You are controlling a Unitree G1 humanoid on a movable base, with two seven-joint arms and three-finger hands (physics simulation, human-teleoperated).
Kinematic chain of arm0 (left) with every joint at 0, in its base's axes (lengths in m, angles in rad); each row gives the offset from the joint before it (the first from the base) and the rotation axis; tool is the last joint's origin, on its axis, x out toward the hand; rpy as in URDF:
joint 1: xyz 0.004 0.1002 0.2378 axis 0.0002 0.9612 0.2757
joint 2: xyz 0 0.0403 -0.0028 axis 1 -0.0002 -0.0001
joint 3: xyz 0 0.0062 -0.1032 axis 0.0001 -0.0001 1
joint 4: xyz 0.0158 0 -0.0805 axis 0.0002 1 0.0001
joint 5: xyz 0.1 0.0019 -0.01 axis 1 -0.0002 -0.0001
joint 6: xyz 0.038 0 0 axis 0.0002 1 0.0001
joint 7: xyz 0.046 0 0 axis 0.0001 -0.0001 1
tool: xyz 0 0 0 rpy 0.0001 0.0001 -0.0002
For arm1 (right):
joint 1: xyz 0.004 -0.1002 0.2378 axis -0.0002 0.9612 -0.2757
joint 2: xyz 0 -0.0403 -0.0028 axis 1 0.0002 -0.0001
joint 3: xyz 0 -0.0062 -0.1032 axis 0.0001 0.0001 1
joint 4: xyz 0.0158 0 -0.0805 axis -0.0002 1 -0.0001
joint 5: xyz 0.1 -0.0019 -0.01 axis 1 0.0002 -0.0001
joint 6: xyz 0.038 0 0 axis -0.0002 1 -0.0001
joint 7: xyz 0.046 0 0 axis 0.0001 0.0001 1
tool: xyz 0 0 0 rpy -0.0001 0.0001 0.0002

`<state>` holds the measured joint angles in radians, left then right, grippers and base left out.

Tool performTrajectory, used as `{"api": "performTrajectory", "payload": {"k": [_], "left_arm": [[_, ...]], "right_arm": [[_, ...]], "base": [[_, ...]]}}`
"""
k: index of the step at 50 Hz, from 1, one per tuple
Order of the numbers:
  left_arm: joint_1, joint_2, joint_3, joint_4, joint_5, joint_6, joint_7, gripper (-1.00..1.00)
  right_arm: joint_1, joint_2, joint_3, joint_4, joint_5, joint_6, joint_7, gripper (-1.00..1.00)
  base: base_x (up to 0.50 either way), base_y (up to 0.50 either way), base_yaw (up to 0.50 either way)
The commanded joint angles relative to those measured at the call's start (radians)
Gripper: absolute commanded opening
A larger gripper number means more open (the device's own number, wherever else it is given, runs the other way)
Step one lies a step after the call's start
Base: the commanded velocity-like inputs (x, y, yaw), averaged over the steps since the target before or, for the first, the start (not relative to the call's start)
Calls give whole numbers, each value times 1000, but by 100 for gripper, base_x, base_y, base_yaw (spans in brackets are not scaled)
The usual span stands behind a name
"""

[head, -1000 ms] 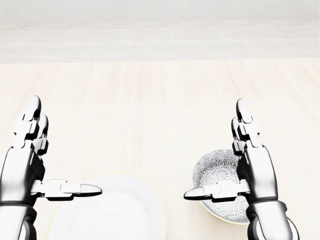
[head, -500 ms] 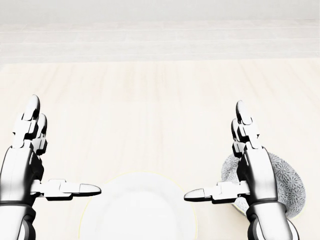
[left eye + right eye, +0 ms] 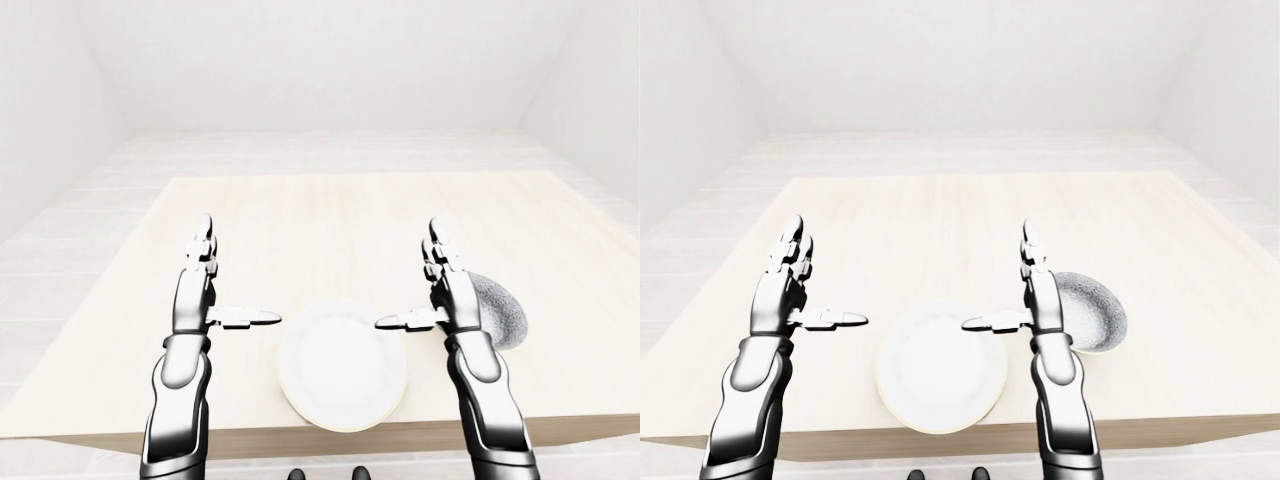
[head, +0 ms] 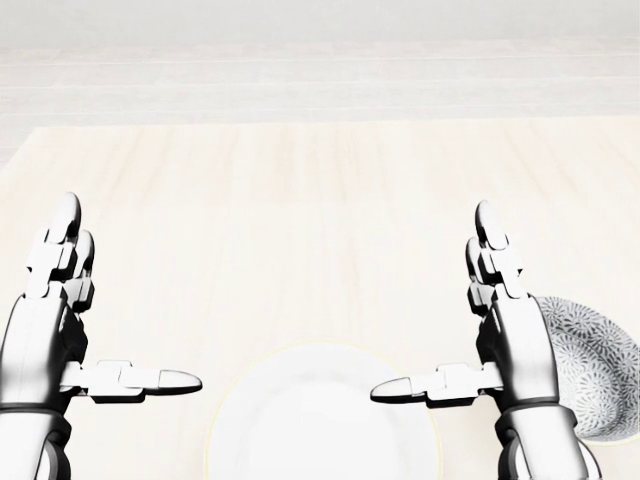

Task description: Put the bowl on the plate.

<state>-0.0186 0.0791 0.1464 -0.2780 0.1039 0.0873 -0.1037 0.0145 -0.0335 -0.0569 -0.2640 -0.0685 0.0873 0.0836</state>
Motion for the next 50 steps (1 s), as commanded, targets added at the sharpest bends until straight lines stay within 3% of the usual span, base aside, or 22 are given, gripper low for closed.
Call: {"api": "performTrajectory", "payload": {"k": [1,10,21,26,31,50], "left_arm": [[3,1,3,9,4,0,-2,100],[2,5,6,-13,2,0,-18,100],[14,17,21,-36,14,0,-41,100],[17,17,26,-43,21,0,-47,100],[12,15,30,-50,24,0,-52,100],[27,15,44,-71,27,0,-62,100]], "right_arm": [[1,-11,-15,-17,0,0,3,100],[8,-85,-75,-116,-56,0,79,100],[18,-180,-245,-264,-151,0,290,100],[17,-237,-274,-267,-265,0,357,100],[-3,-249,-329,-272,-330,0,429,100],[-49,-320,-399,-186,-617,0,582,100]], "base": [[0,0,0],[0,0,0],[0,0,0],[0,0,0],[0,0,0],[0,0,0]]}}
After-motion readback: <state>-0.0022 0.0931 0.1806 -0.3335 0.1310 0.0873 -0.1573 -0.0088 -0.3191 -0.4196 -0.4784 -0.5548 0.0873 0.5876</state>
